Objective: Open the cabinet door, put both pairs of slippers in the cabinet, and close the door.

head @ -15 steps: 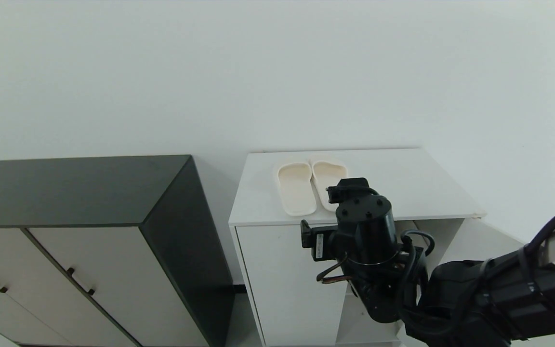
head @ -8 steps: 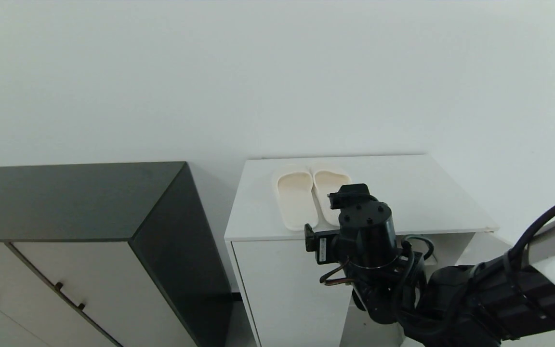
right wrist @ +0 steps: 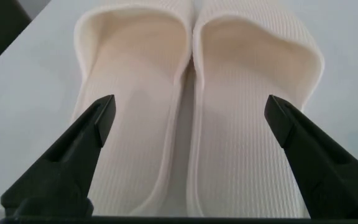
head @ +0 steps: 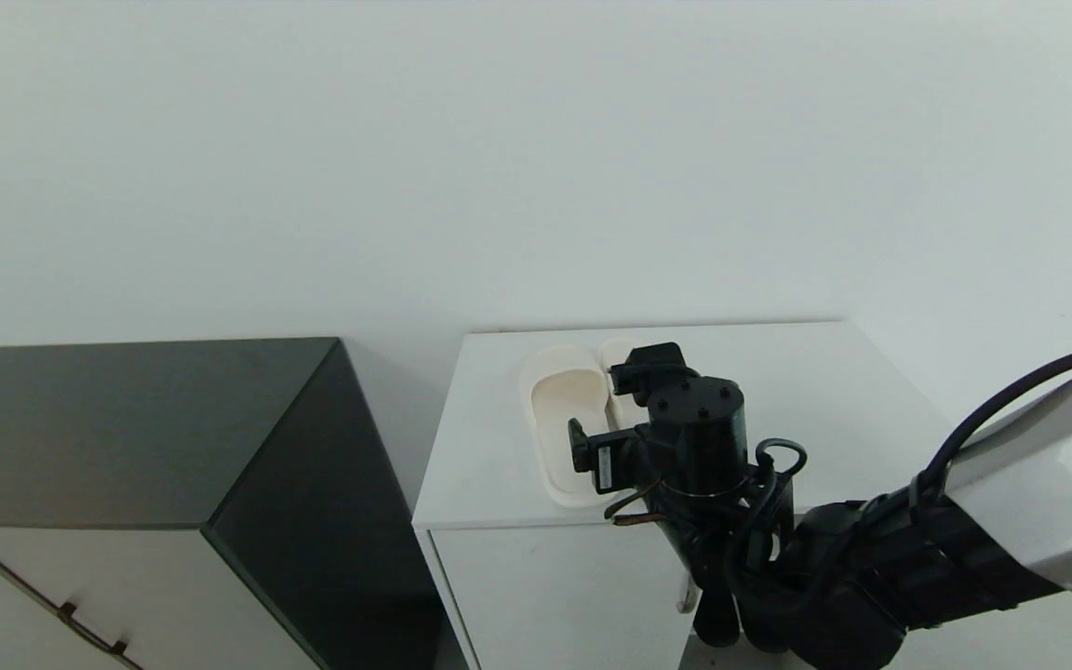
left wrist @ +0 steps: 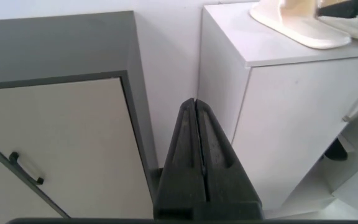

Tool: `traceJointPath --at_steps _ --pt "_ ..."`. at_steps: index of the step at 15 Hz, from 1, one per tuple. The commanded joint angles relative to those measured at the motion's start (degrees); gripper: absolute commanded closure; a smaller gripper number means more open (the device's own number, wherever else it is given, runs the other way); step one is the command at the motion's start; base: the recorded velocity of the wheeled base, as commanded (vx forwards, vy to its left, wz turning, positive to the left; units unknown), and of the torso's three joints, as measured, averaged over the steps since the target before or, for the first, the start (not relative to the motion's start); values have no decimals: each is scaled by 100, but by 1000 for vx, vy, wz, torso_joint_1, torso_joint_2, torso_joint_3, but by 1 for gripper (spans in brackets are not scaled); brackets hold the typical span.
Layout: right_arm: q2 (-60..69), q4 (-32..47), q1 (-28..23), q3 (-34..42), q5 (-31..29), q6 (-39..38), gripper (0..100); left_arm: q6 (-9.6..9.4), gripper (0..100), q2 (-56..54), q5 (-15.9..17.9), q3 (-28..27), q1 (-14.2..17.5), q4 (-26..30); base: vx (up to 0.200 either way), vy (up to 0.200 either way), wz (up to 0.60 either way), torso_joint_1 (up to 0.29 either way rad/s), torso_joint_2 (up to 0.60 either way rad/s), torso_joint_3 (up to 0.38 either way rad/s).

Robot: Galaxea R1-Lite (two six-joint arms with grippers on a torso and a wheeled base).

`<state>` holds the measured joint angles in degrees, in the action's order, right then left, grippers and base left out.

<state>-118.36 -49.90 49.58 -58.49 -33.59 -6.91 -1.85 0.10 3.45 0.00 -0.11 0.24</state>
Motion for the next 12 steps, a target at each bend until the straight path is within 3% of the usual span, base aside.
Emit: traceJointPath --at_steps 1,11,12 --pt "-258 6 -62 -233 10 32 0 1 100 -1 -2 0 2 2 0 0 0 0 0 0" --pt "-750 41 -238 -971 194 120 0 1 100 -1 7 0 2 2 0 0 0 0 0 0" --pt "-794 41 -256 -998 212 120 100 1 100 -1 -2 0 2 2 0 0 0 0 0 0"
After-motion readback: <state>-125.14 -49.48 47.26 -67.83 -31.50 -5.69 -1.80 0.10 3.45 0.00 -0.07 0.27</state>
